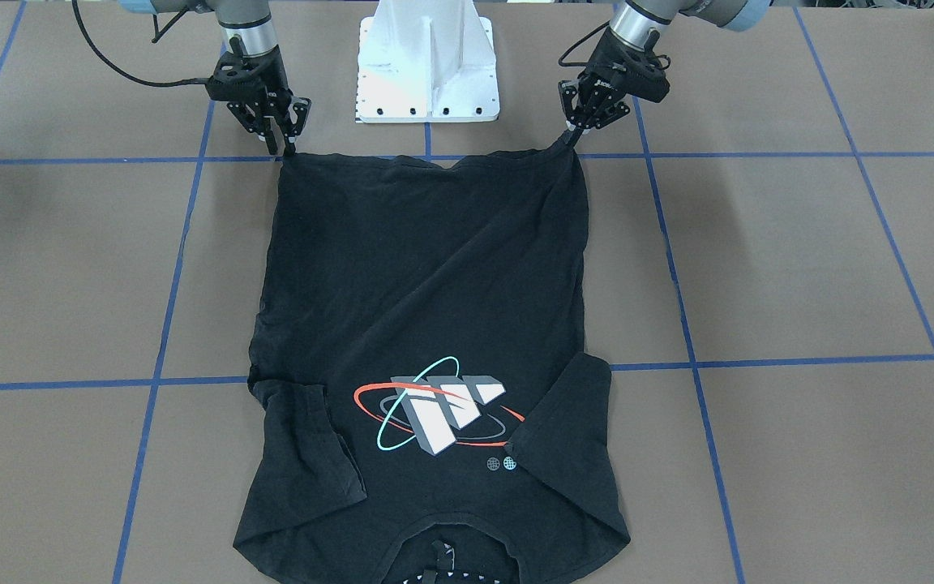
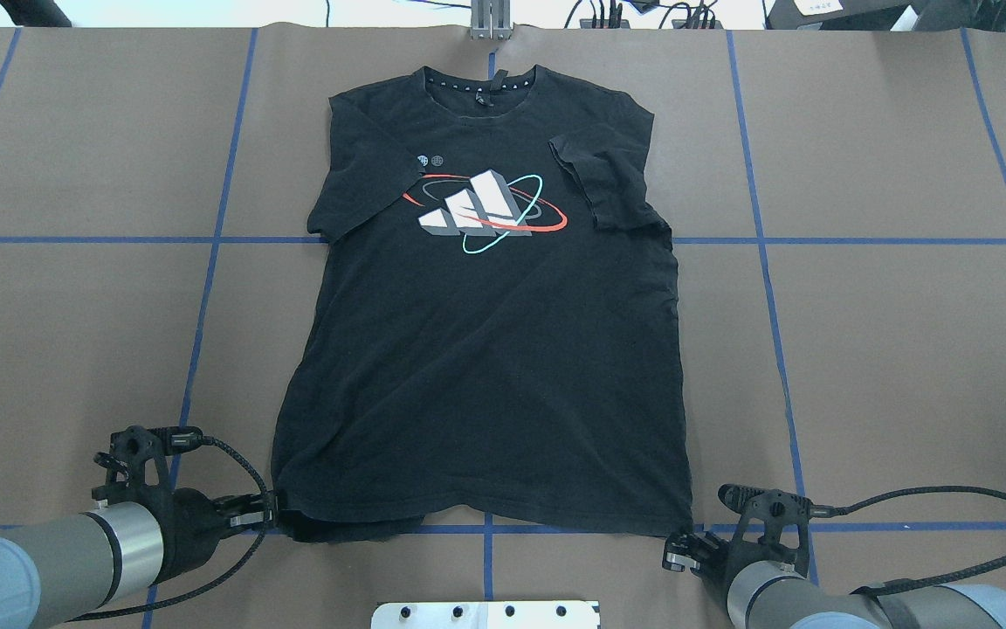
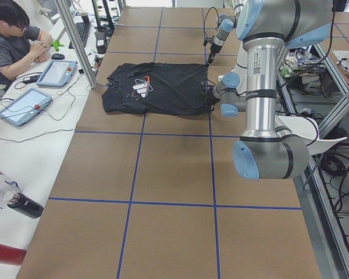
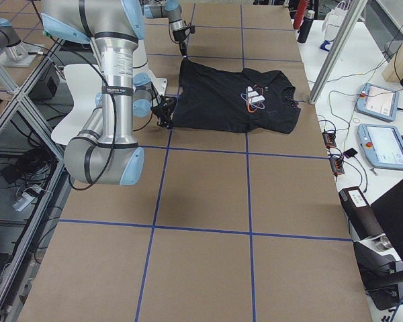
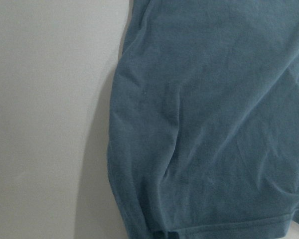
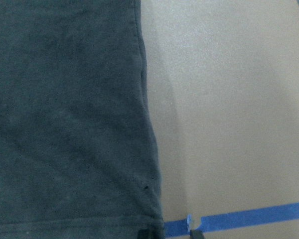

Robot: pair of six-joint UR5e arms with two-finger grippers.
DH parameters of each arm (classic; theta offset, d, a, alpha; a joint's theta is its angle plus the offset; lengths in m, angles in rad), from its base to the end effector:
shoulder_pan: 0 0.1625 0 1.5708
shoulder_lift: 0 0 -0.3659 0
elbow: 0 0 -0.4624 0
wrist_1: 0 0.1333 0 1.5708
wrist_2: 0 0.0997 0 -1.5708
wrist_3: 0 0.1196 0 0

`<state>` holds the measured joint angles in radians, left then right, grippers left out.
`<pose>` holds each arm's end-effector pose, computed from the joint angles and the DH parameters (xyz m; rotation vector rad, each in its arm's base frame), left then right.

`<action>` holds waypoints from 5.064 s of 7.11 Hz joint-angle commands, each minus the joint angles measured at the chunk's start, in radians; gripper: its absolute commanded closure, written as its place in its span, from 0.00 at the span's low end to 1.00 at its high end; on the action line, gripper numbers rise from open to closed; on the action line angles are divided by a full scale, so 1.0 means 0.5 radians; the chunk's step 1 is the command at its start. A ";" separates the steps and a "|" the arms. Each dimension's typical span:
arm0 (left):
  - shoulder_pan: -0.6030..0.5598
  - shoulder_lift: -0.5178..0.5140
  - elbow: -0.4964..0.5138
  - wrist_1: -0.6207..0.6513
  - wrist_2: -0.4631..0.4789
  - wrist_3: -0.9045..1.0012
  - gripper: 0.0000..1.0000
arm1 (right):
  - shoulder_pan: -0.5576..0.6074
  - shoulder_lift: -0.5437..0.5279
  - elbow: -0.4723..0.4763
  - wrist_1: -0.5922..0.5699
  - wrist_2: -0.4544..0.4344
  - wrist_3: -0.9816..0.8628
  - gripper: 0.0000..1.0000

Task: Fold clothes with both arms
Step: 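Close both grippers on the hem corners, then lift the hem with both grippers and fold it toward the collar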

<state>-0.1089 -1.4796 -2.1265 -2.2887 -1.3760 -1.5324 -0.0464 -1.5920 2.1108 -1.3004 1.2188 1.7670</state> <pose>0.5063 -0.2127 0.2719 0.2580 1.1637 -0.1771 -0.5512 -0.1491 0.3074 0.2372 -0.8176 0.2795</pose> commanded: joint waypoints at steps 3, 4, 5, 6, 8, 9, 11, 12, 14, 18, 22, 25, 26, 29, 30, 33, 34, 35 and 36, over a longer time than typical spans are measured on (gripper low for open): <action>-0.003 0.002 -0.011 0.000 0.000 0.000 1.00 | -0.002 0.045 -0.018 -0.001 -0.002 -0.006 0.63; 0.000 -0.001 -0.011 0.000 0.000 0.000 1.00 | -0.002 0.045 -0.028 -0.004 0.001 -0.006 0.63; 0.000 -0.001 -0.011 0.003 0.000 0.000 1.00 | 0.007 0.045 -0.028 -0.004 0.001 -0.006 0.71; -0.003 -0.001 -0.011 0.000 0.000 0.000 1.00 | 0.016 0.045 -0.025 -0.004 0.001 -0.012 0.99; -0.003 -0.001 -0.014 0.000 0.000 0.000 1.00 | 0.065 0.039 0.006 -0.004 0.011 -0.015 1.00; -0.006 0.002 -0.054 0.015 -0.003 0.003 1.00 | 0.123 0.027 0.070 -0.004 0.059 -0.015 1.00; -0.034 -0.001 -0.319 0.365 -0.131 0.070 1.00 | 0.276 0.033 0.345 -0.202 0.350 -0.116 1.00; -0.034 -0.001 -0.522 0.550 -0.266 0.071 1.00 | 0.280 0.021 0.453 -0.219 0.433 -0.119 1.00; 0.009 0.017 -0.634 0.598 -0.401 0.067 1.00 | 0.204 -0.019 0.808 -0.478 0.758 -0.196 1.00; 0.448 0.023 -0.889 0.610 -0.497 -0.135 1.00 | -0.157 -0.001 1.362 -0.946 0.759 -0.190 1.00; -0.124 -0.157 -0.632 0.687 -0.460 0.017 1.00 | 0.508 0.425 0.864 -0.952 0.768 -0.196 1.00; -0.597 -0.773 0.014 0.690 -0.319 0.257 1.00 | 1.003 0.716 0.421 -0.937 0.756 -0.391 1.00; -0.741 -0.820 0.050 0.690 -0.319 0.370 1.00 | 1.150 0.717 0.387 -0.934 0.762 -0.417 1.00; -1.036 -0.915 0.163 0.693 -0.319 0.555 1.00 | 1.353 0.882 0.243 -0.931 0.765 -0.478 1.00; -1.076 -0.998 0.352 0.678 -0.292 0.567 1.00 | 1.402 0.962 0.109 -0.927 0.765 -0.481 1.00; -1.123 -1.133 0.764 0.544 -0.218 0.571 1.00 | 1.516 1.039 -0.290 -0.690 0.768 -0.577 1.00; -1.123 -1.182 0.880 0.528 -0.212 0.656 1.00 | 1.519 1.046 -0.498 -0.479 0.765 -0.583 1.00; -1.126 -1.189 0.927 0.525 -0.209 0.736 1.00 | 1.522 1.058 -0.637 -0.361 0.762 -0.583 1.00; -1.123 -1.189 0.985 0.479 -0.212 0.742 1.00 | 1.525 1.058 -0.726 -0.342 0.762 -0.592 1.00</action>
<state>-0.6707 -2.0698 -1.6721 -2.0290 -1.4823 -1.1804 0.7140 -1.0656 1.8164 -1.5113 1.6006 1.4751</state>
